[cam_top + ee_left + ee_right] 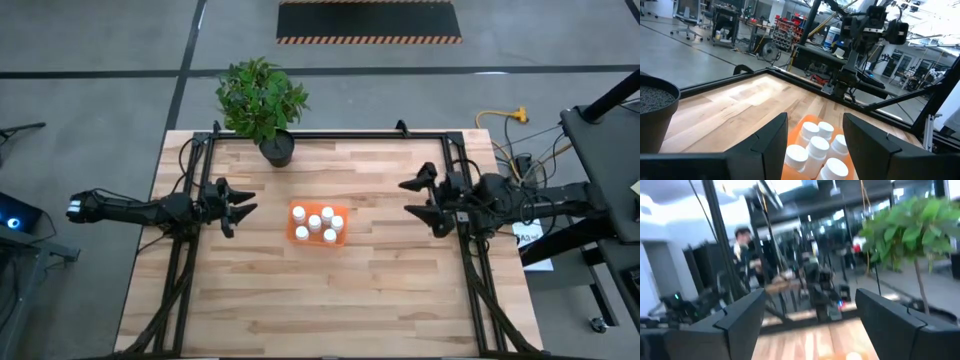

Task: Pick and place pill bottles into a basket
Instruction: Return to Home Position

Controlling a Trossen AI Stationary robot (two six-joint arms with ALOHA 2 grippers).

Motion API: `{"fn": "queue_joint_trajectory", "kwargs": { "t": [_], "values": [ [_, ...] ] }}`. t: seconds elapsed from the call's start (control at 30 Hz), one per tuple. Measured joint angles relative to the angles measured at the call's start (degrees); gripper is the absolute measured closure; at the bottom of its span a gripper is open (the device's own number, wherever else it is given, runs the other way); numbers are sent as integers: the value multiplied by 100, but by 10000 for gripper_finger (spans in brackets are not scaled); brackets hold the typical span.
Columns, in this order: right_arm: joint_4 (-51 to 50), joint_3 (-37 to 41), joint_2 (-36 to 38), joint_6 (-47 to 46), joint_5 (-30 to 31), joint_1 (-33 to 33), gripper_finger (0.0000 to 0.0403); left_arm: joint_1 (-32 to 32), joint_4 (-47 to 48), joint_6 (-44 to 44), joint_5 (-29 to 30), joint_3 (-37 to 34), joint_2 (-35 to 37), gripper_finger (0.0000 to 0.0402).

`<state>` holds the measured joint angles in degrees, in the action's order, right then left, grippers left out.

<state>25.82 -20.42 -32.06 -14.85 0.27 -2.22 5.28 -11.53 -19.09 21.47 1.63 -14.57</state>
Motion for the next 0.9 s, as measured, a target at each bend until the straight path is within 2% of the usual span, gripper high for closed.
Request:
{"fn": "queue_joint_trajectory", "kwargs": {
  "t": [0.13, 0.33, 0.7, 0.8, 0.9],
  "values": [
    [671, 615, 402, -184, -7, -2, 104, -1, 0, 0, 0, 0, 0, 228],
    [756, 1193, 1064, -536, -10, -2, 110, -1, 2, 0, 0, 0, 0, 228],
    [756, 1842, 2508, -469, -11, -2, 103, -2, 2, 0, 0, 0, 2, 228],
    [385, 1972, 2876, -468, -109, -2, 106, 0, 2, 0, 0, 0, 2, 228],
    [-643, 1973, 3180, -471, -203, -2, 109, -2, 1, 0, 0, 0, 2, 228]
  ]
}}
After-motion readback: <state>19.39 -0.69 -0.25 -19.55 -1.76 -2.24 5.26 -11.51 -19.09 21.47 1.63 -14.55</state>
